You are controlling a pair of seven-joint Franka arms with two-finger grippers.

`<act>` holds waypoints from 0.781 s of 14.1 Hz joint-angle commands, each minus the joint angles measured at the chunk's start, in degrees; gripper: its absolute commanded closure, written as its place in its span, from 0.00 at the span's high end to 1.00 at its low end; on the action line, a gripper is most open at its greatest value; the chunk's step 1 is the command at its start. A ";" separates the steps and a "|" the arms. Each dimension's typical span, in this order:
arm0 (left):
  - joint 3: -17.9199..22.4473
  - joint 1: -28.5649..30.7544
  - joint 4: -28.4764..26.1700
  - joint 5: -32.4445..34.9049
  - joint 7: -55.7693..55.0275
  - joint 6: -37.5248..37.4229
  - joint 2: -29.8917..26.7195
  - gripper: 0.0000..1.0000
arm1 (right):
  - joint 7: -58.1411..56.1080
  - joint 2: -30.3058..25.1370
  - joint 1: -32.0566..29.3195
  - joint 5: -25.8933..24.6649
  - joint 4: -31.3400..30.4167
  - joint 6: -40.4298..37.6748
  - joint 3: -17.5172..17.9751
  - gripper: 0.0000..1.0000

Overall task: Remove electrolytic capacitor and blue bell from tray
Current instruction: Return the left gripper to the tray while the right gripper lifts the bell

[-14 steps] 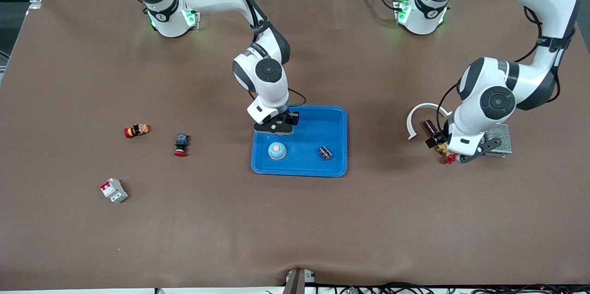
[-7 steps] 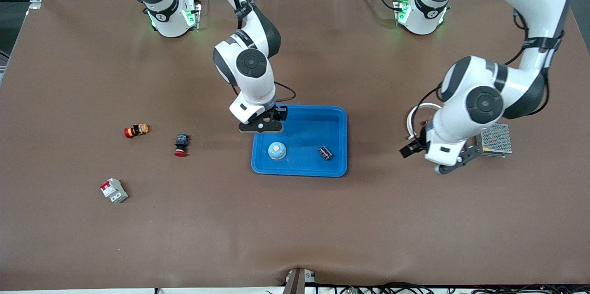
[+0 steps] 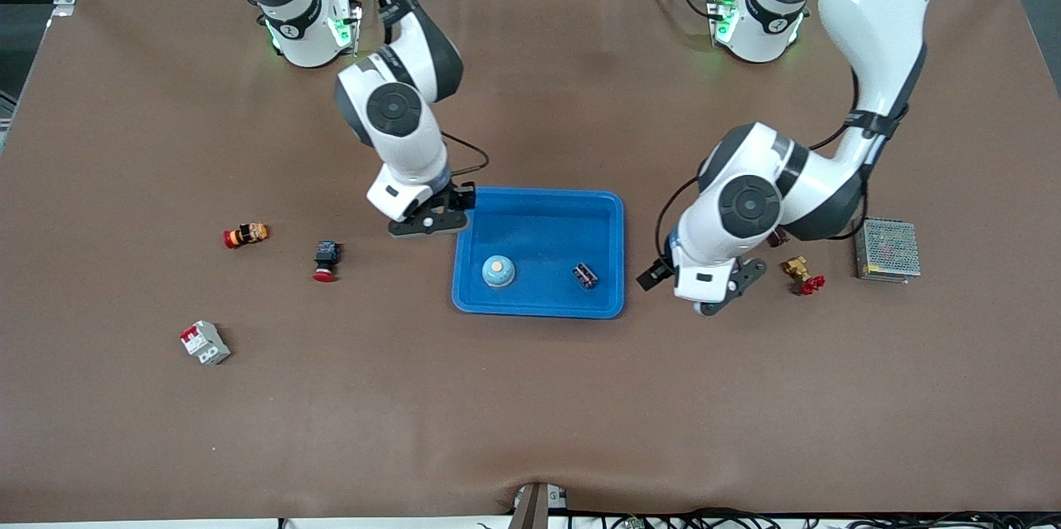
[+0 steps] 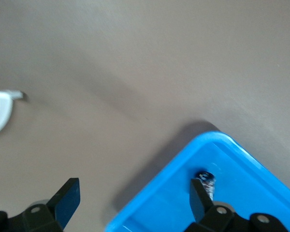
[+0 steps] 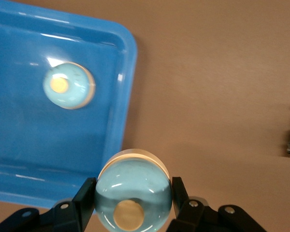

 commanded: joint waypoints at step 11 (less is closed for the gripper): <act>7.68 -15.73 1.86 0.36 -18.24 16.10 8.45 1.00 | -17.37 -7.81 -10.44 -0.60 -12.96 8.86 0.75 0.36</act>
